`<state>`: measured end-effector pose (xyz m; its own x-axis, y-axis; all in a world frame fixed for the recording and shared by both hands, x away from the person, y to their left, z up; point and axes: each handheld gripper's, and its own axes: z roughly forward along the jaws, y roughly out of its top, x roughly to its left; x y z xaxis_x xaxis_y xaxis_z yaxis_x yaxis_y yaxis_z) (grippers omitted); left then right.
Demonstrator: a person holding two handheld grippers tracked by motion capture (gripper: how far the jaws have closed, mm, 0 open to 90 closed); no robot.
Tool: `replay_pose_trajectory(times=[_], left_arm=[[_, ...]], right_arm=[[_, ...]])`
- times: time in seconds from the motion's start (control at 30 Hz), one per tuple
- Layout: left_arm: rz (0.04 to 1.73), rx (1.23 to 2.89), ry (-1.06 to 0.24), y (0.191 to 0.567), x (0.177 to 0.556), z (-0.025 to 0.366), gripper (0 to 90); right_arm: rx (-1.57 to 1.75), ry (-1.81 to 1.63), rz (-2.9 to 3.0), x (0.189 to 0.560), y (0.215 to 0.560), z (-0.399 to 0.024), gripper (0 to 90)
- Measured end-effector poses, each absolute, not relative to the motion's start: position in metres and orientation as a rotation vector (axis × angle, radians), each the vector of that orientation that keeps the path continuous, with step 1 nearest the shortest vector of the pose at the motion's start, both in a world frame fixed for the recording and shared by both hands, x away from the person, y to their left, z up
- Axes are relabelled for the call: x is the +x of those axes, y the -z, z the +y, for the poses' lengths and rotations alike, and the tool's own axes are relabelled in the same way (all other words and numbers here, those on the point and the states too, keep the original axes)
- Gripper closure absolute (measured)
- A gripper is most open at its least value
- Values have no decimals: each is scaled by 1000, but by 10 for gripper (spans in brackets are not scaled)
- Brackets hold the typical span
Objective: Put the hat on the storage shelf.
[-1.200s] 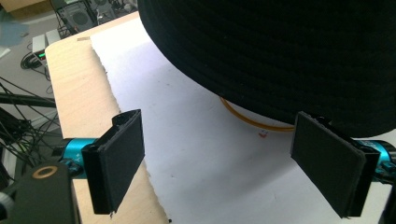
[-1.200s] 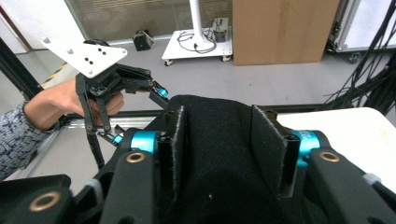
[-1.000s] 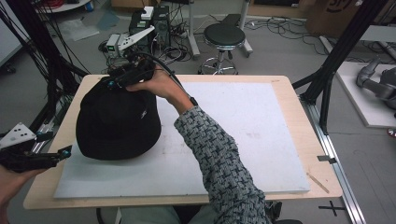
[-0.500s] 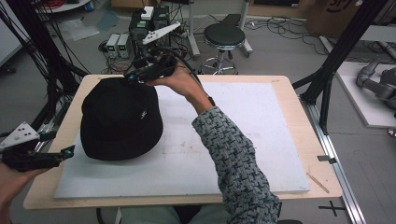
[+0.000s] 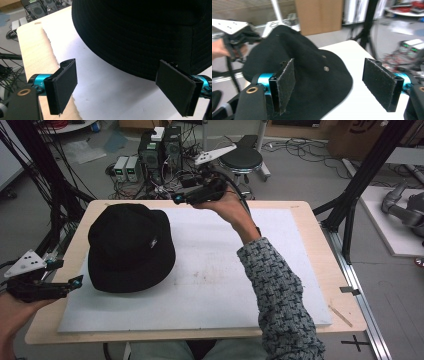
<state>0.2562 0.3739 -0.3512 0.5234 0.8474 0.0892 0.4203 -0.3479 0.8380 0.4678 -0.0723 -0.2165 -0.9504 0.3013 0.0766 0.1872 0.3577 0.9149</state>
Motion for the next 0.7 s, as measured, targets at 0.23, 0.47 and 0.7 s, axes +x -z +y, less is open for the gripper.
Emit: replay_pose_trajectory(times=[0.23,0.47,0.7], left_arm=[[1030,1979,-677,352,259,373,178],[1018,1985,-666,352,263,369,178],[1005,1996,-661,353,266,365,178]], right_arm=[[596,-1623,2405,466,220,-122,177],[745,-1528,2371,460,225,-166,119],[807,-1487,2278,440,230,-210,115]])
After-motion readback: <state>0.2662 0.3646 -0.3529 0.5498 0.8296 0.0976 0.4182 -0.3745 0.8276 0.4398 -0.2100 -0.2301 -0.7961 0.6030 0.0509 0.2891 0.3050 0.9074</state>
